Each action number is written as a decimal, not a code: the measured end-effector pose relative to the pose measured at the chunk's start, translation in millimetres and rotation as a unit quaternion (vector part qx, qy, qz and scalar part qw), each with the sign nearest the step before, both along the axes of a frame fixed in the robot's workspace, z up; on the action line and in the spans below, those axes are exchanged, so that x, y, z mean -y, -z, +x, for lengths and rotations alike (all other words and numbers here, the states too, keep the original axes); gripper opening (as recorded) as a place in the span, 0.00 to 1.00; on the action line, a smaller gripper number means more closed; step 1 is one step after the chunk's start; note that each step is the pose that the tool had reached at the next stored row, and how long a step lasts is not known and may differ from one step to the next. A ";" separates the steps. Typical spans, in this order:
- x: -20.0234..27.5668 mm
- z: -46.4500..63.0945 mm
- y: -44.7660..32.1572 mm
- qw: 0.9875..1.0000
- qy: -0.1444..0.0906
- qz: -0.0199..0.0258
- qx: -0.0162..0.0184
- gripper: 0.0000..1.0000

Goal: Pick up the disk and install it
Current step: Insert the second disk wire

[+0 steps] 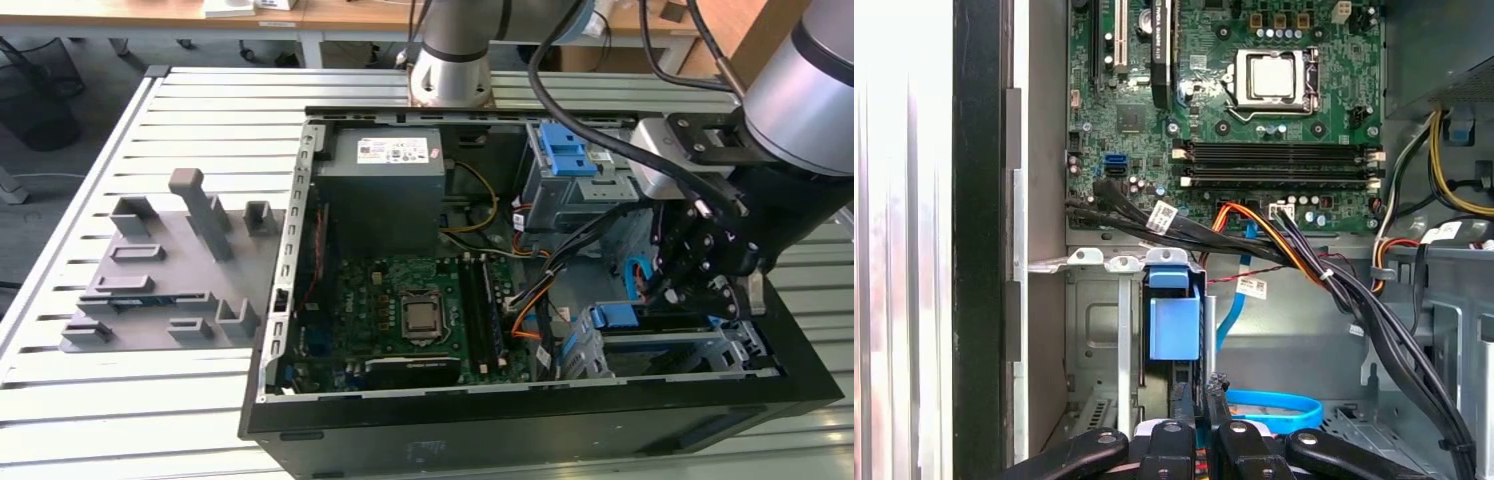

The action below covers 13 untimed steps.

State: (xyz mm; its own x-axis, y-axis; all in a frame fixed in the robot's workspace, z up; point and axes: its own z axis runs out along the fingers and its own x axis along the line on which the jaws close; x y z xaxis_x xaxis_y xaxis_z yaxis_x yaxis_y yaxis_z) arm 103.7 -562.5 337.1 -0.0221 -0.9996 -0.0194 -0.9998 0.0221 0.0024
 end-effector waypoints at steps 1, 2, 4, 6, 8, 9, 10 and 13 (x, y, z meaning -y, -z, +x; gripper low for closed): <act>0.1 0.0 0.3 1.000 0.000 0.000 0.000 0.16; 0.2 0.0 0.5 1.000 0.000 0.000 0.000 0.16; 0.3 0.2 0.8 1.000 0.000 0.000 0.000 0.16; 0.3 0.5 1.2 1.000 0.000 0.000 0.000 0.16; 0.6 0.6 1.7 1.000 0.000 0.000 0.000 0.16; 0.7 0.6 1.9 1.000 0.000 0.000 0.000 0.16; 0.8 0.7 2.1 1.000 0.000 0.000 0.000 0.16; 1.2 0.7 2.5 1.000 0.000 0.000 0.000 0.16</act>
State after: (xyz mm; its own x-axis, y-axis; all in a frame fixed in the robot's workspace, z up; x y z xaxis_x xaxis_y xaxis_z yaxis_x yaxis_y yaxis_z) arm 104.4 -563.7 334.6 -0.0225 -0.9996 -0.0195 -0.9997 0.0224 0.0024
